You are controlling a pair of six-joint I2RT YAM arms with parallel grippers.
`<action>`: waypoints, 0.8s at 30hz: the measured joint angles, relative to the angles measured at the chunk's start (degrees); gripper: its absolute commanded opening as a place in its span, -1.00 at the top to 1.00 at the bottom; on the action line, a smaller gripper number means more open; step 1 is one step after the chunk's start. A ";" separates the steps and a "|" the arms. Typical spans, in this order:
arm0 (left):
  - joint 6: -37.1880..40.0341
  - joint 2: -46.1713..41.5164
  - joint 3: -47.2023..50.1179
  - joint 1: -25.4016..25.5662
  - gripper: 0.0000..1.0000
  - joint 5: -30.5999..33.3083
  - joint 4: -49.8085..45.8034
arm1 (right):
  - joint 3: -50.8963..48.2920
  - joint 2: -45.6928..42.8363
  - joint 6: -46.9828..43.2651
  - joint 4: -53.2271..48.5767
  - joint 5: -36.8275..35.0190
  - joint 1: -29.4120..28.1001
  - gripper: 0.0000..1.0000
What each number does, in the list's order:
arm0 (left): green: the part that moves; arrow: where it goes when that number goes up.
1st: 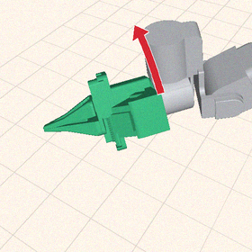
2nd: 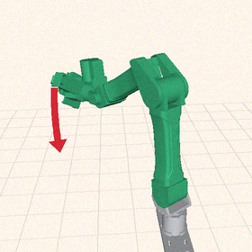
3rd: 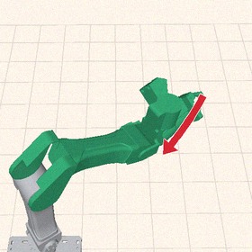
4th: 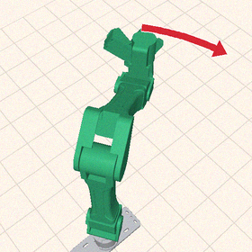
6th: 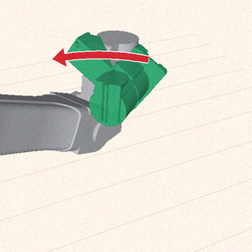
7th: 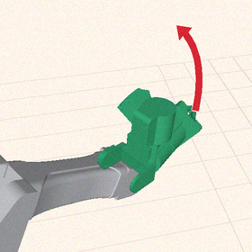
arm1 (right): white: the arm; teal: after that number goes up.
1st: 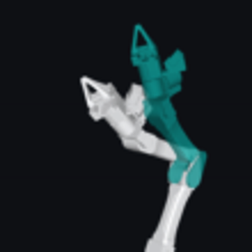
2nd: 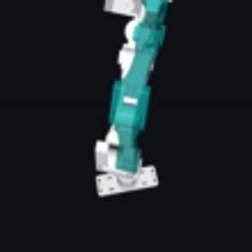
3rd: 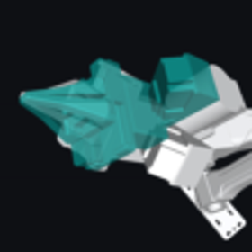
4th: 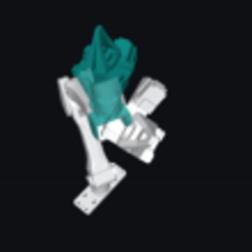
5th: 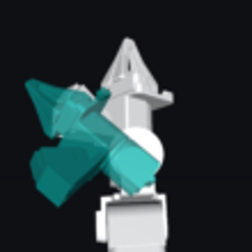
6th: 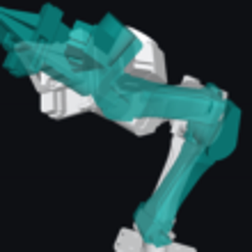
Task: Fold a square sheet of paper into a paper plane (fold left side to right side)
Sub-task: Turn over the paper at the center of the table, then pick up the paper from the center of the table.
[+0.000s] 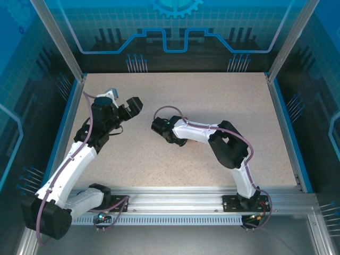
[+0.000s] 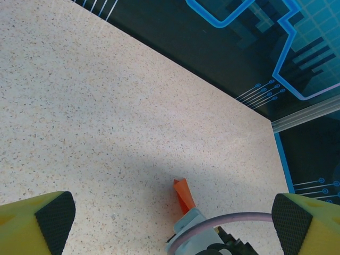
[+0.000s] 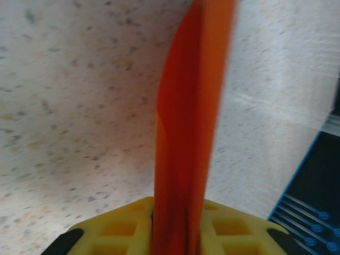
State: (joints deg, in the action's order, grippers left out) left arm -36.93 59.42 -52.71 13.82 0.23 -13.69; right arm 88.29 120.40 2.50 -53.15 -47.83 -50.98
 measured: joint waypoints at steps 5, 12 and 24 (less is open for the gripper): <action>-0.02 2.27 -0.39 -0.02 -0.97 -0.46 -1.27 | -0.04 -0.63 0.61 -0.17 9.70 0.20 -0.09; -0.31 9.31 -3.41 -0.02 -0.96 -5.46 -2.29 | -6.93 -14.36 3.89 2.36 24.20 3.67 -0.52; -2.60 30.29 -6.34 2.67 -0.75 -20.96 2.69 | -31.04 -45.03 16.48 20.37 44.74 23.52 -0.99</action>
State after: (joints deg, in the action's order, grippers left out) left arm -39.53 89.71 -59.05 16.49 -20.73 -11.00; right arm 57.25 75.37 18.98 -32.77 -3.09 -27.46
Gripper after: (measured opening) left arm 0.888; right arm 0.976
